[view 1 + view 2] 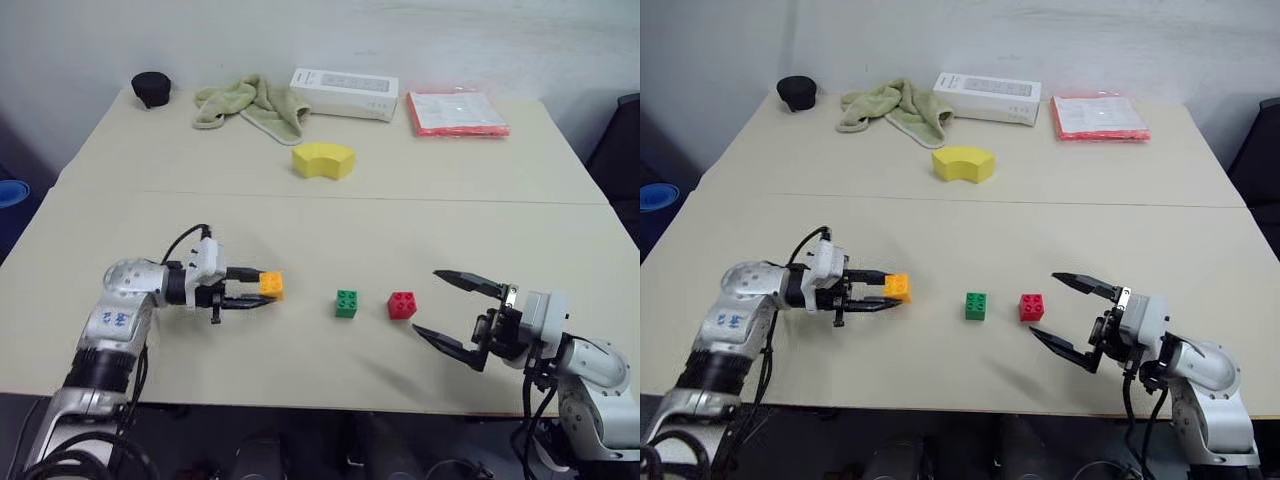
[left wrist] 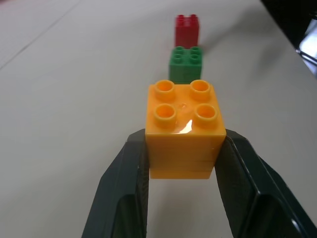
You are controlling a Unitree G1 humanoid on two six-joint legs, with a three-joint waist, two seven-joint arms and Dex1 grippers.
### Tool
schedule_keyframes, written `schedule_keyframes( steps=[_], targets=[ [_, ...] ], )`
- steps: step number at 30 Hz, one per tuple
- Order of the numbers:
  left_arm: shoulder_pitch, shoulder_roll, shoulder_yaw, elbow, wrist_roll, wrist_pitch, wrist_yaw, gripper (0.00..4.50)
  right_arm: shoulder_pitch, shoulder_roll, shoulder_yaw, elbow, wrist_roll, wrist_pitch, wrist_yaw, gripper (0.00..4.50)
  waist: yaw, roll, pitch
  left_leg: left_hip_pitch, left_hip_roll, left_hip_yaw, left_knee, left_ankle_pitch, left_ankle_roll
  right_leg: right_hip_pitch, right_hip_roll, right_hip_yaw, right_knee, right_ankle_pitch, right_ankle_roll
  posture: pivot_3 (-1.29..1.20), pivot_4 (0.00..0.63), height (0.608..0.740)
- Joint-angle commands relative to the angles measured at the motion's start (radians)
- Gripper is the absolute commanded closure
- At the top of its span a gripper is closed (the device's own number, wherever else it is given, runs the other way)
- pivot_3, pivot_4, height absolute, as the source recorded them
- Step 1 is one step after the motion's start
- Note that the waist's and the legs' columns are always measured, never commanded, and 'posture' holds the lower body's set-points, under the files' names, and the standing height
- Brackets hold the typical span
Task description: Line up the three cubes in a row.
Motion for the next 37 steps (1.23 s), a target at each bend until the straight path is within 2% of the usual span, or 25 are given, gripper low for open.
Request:
schedule_keyframes(
  steps=[1,6,13,15,19,20,24,26,28,33,37],
  targets=[
    [-0.088,-0.043,-0.043,0.19,0.064,-0.129,-0.069,3.02,0.016,-0.026,-0.023,-0.042,0.025,0.018,0.004,0.0,0.001,0.0,0.0,0.0,0.0,0.0,0.0,0.0,0.0,0.0,0.0,0.0,0.0,0.0,0.0,0.0,0.15,0.74],
    [-0.143,-0.096,-0.057,0.345,0.106,-0.236,-0.066,3.02,0.047,-0.04,-0.046,-0.072,0.036,0.035,-0.005,0.0,-0.001,0.0,0.0,-0.003,0.0,-0.001,0.001,0.0,0.001,0.0,0.0,-0.001,-0.002,0.001,0.001,0.0,0.15,0.74],
    [-0.144,-0.098,-0.076,0.391,0.123,-0.263,-0.084,3.02,0.082,-0.044,-0.062,-0.092,0.039,0.041,-0.014,0.0,0.0,0.0,0.0,-0.002,0.0,-0.001,0.002,0.0,0.002,0.0,-0.001,-0.001,-0.002,0.001,0.002,0.0,0.15,0.74],
    [-0.151,-0.097,-0.063,0.398,0.128,-0.24,-0.032,2.29,0.083,-0.041,-0.061,-0.088,0.036,0.038,-0.014,0.0,-0.001,0.0,0.0,-0.002,0.0,-0.002,0.001,0.0,0.002,0.001,-0.001,-0.001,-0.002,0.001,0.002,0.0,0.15,0.74],
    [-0.105,-0.053,-0.007,0.313,0.089,-0.265,-0.036,1.2,0.098,-0.032,-0.102,-0.098,0.074,0.049,-0.036,0.0,-0.002,0.0,0.0,-0.003,0.0,-0.002,0.001,0.0,0.002,0.0,-0.001,-0.002,-0.002,0.001,0.002,0.0,0.15,0.74],
    [-0.069,-0.012,0.027,0.25,0.058,-0.235,-0.036,0.86,0.106,-0.046,-0.136,-0.097,0.1,0.062,-0.032,0.0,-0.005,0.0,0.0,-0.003,0.0,-0.002,0.001,0.0,0.002,0.0,-0.001,-0.001,-0.002,0.001,0.002,0.0,0.15,0.74],
    [0.056,0.104,0.108,0.101,0.003,-0.158,-0.029,0.86,0.135,-0.118,-0.203,-0.066,0.126,0.073,0.055,0.0,-0.013,0.0,0.0,-0.003,0.002,-0.002,0.0,0.001,0.001,-0.001,0.0,-0.001,-0.002,0.001,0.002,0.0,0.15,0.74],
    [0.165,0.191,0.176,0.024,-0.009,-0.142,-0.011,0.86,0.155,-0.212,-0.253,0.01,0.094,0.063,0.154,0.0,-0.018,0.0,0.0,-0.002,0.002,-0.002,0.0,-0.001,0.003,0.0,-0.001,-0.001,-0.002,0.001,0.001,0.0,0.15,0.74],
    [0.294,0.27,0.287,-0.126,-0.041,-0.051,0.06,0.86,0.146,-0.298,-0.316,0.112,0.074,0.031,0.231,0.0,-0.024,0.0,0.001,-0.001,0.001,-0.002,-0.001,-0.003,0.007,0.0,-0.002,0.0,-0.003,0.001,0.001,0.0,0.15,0.74],
    [0.504,0.305,0.43,-0.355,-0.107,0.102,0.162,0.86,0.091,-0.367,-0.341,0.232,0.054,-0.01,0.325,0.0,-0.017,0.001,0.001,0.0,0.002,-0.003,-0.001,-0.004,0.008,0.002,-0.003,-0.001,-0.004,0.001,0.001,0.0,0.15,0.74],
    [0.62,0.295,0.468,-0.389,-0.094,0.09,0.183,0.86,0.014,-0.365,-0.303,0.358,0.018,-0.069,0.379,0.0,-0.02,0.002,0.001,0.001,0.002,-0.002,-0.003,-0.004,0.007,0.002,-0.002,0.0,-0.005,0.0,0.001,0.0,0.15,0.74]
  ],
)
